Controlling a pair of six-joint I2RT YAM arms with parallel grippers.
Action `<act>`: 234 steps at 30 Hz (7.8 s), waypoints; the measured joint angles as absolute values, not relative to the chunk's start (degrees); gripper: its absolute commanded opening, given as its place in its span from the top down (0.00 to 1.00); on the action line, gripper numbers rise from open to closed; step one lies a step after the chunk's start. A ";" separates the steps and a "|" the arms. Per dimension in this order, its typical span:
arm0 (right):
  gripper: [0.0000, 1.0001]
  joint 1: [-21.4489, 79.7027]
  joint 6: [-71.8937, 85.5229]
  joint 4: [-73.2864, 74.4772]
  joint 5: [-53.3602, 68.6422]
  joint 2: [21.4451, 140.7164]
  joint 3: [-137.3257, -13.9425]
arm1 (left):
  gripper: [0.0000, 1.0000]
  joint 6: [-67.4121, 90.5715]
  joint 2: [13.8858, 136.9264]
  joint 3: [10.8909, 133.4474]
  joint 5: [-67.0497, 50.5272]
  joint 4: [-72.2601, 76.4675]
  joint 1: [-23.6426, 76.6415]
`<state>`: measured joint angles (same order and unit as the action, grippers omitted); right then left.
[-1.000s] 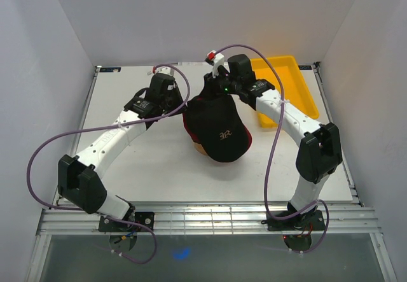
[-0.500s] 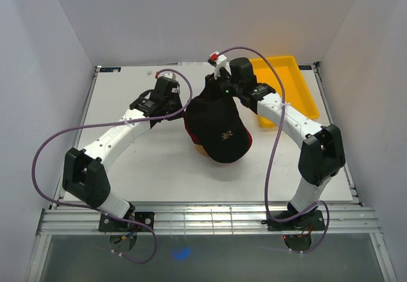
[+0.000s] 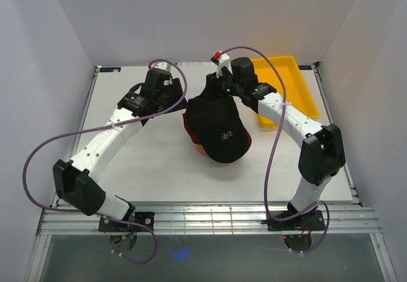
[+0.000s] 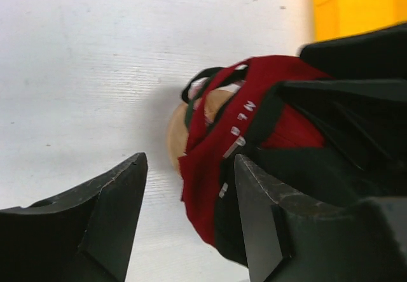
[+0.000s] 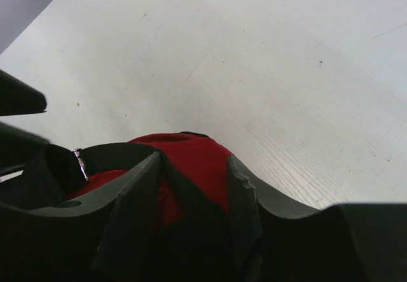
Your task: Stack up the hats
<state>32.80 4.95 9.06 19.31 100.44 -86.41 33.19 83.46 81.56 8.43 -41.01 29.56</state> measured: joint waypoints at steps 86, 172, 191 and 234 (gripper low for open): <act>0.17 23.38 20.73 22.94 15.44 86.52 -84.09 | 0.31 36.95 74.76 68.53 -28.01 -18.22 34.68; 0.42 25.93 4.45 24.47 27.24 93.03 -88.31 | 0.36 34.74 81.34 84.93 -17.17 -33.54 34.61; 0.71 27.88 4.56 27.22 22.39 93.23 -90.28 | 0.36 34.92 81.34 84.93 -17.19 -33.69 34.61; 0.18 20.29 20.08 11.81 27.27 87.18 -76.44 | 0.34 34.15 81.14 88.36 -16.43 -37.41 34.61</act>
<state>20.29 20.08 11.81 27.27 87.18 -76.44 34.15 81.14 88.36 -16.43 -37.41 34.61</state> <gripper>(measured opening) 0.806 0.661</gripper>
